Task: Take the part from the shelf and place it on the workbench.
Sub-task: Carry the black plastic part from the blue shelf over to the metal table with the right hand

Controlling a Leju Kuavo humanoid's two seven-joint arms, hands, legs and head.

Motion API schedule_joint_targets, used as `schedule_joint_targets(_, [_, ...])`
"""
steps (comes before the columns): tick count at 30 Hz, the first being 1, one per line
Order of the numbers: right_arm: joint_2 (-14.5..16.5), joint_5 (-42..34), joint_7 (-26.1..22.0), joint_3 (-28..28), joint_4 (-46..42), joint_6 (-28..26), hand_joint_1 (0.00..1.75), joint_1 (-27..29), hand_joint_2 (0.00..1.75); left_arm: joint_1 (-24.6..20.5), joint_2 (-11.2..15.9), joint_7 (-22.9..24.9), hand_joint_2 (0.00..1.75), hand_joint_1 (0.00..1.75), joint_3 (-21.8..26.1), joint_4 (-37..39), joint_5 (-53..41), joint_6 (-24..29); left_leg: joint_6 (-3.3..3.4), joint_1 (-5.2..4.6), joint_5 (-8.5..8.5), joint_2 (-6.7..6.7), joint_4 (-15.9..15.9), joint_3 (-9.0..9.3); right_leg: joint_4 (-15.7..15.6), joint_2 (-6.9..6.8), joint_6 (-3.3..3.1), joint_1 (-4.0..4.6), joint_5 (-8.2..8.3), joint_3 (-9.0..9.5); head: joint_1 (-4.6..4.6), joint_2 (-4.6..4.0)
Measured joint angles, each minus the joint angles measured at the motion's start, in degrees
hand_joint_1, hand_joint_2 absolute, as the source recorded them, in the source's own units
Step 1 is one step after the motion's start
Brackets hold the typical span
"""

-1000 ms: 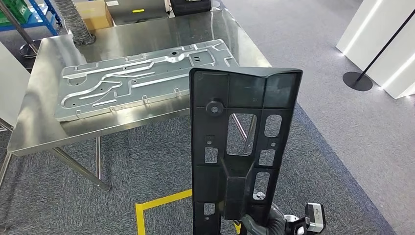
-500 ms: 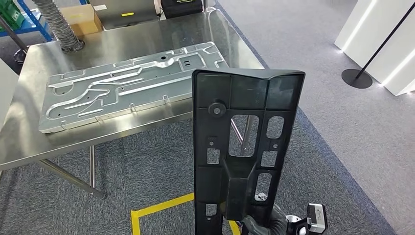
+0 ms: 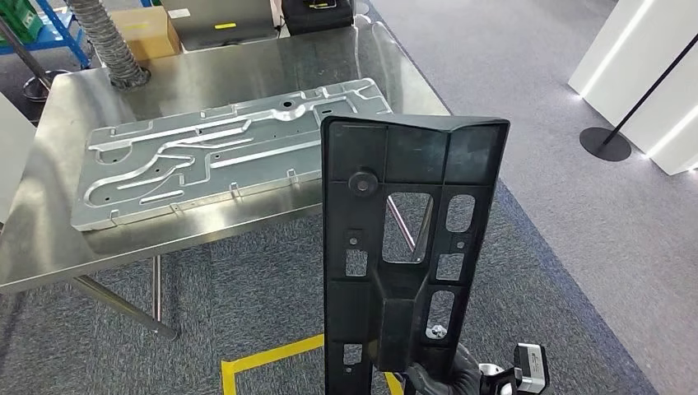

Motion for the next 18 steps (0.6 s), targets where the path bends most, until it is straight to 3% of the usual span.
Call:
schedule_joint_targets(2, [0.0,0.0,0.0,0.0,0.0,0.0,1.75,0.0,1.75,0.0,0.0,0.0,1.75,0.0,0.0,0.0,0.0,0.0,-0.72,-0.12,-0.94,-0.03,0.4,0.22,-3.7,0.04,-0.63,0.14,0.89,1.63,-0.01,0.0])
schedule_joint_targets(6, [0.0,-0.1,0.1,0.0,0.0,0.0,1.75,0.1,1.75,-0.1,-0.1,0.1,1.75,0.0,0.0,0.0,0.0,0.1,-2.0,0.05,-2.2,0.06,1.5,0.21,-4.1,0.25,-2.16,0.27,0.11,2.06,-0.02,0.0])
schedule_joint_targets(8, [-0.2,-0.1,0.1,0.0,-0.1,0.1,1.75,0.1,1.75,0.0,-0.1,0.0,1.75,0.0,0.0,0.0,0.0,0.2,-2.71,0.29,-4.56,0.08,6.7,-2.41,-4.3,0.1,-2.72,0.17,-0.21,2.59,-0.02,0.0])
schedule_joint_targets(10, [-0.2,-0.2,0.2,0.0,-0.1,0.2,1.75,0.1,1.75,0.2,-0.1,0.0,1.75,0.0,0.0,0.0,0.1,0.2,-3.21,0.49,-7.09,0.09,14.6,-7.24,-4.3,0.02,-3.0,0.24,-0.73,3.05,-0.03,0.0])
schedule_joint_targets(11, [-0.2,-0.2,0.2,0.0,-0.1,0.2,1.75,0.1,1.75,0.4,-0.1,0.0,1.75,0.0,0.0,0.0,0.1,0.3,-3.3,0.55,-7.22,0.09,17.1,-9.12,-4.3,0.06,-3.0,0.26,-1.02,3.35,-0.03,0.0])
schedule_joint_targets(12, [-0.2,-0.2,0.2,0.0,-0.1,0.3,1.75,0.1,1.75,0.6,-0.1,0.0,1.75,0.0,0.0,0.0,0.1,0.3,-3.28,0.57,-6.2,0.09,17.5,-10.08,-4.3,0.14,-2.98,0.27,-1.34,3.74,-0.03,0.0])
schedule_joint_targets(13, [-0.2,-0.3,0.2,0.0,0.0,0.4,1.75,0.1,1.75,0.7,-0.1,0.0,1.75,0.0,0.0,0.0,0.1,0.4,-3.15,0.57,-4.11,0.09,15.7,-9.93,-4.3,0.22,-2.91,0.28,-1.68,4.24,-0.03,0.0])
schedule_joint_targets(15, [-0.2,-0.4,0.2,0.0,0.0,0.6,1.75,0.1,1.75,0.8,-0.1,0.0,1.75,0.0,0.0,0.0,0.1,0.4,-2.6,0.47,0.96,0.07,8.3,-7.57,-4.4,0.33,-2.61,0.34,-2.46,5.35,-0.02,0.0])
schedule_joint_targets(16, [-0.2,-0.5,0.2,0.0,0.1,0.8,1.75,0.0,1.75,0.8,-0.1,-0.1,1.75,0.0,0.0,0.0,0.1,0.5,-2.23,0.32,2.38,0.06,5.0,-6.31,-4.4,0.38,-2.36,0.41,-2.81,5.73,-0.01,0.0])
schedule_joint_targets(18, [-0.2,-0.7,0.2,0.0,0.3,1.0,1.75,-0.2,1.75,0.8,0.0,-0.1,1.75,0.0,0.0,0.0,0.2,0.6,-1.54,-0.02,2.62,0.04,2.4,-5.18,-4.5,0.43,-1.73,0.48,-3.22,6.05,-0.01,0.0])
